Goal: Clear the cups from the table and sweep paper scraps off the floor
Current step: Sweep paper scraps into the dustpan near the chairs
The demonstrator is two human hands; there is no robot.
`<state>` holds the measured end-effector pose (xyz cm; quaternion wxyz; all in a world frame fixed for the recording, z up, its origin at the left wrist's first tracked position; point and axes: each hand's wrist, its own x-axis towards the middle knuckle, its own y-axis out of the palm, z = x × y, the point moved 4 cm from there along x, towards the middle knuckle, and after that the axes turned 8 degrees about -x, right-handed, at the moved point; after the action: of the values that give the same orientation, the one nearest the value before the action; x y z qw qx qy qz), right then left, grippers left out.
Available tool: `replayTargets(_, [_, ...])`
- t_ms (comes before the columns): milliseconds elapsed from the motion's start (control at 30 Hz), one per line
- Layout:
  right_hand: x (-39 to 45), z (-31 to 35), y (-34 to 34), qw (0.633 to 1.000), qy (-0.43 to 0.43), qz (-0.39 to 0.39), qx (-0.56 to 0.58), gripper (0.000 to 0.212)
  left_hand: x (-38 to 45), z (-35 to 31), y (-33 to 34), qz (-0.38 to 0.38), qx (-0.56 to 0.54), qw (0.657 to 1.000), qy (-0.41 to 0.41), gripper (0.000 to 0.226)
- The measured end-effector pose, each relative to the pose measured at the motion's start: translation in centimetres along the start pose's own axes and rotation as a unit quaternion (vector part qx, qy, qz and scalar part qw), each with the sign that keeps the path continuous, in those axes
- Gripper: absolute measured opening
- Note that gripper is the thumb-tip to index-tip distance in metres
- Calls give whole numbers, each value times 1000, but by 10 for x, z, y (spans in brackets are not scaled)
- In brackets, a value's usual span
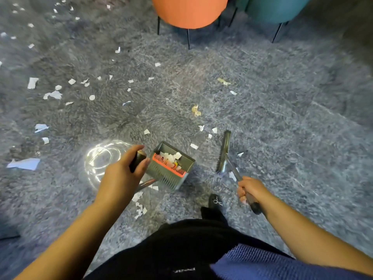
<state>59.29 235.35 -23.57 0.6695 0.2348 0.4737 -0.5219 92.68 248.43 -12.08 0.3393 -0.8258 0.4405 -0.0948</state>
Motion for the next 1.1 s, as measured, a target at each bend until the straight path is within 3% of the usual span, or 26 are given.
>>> replayTargets(200, [39,18,-78,999,29,-31,-1,42,21,-47,53,-27,-4,1000,-15,36])
replayTargets(367, [74,28,-122,997,76,-31,-2,30,30,-78,90,-11,16,999,-34,35])
replayTargets(533, [115,32,-144,989,124,-47,-71,35,35,-100,116,-5,24,999,-43,39])
replayTargets(600, [125,31,-142,983,145,-36,-102,27,36,-104,121,-12,25,998,-48,38])
replayTargets(867, [122,59,-92,983,81,35,-161,19,36,-109,125,-34,4,996,-83,38])
replayTargets(1100, [120,81,-56,982,121,139,-43,20,34,-112,110,-82,-12,992,-99,36])
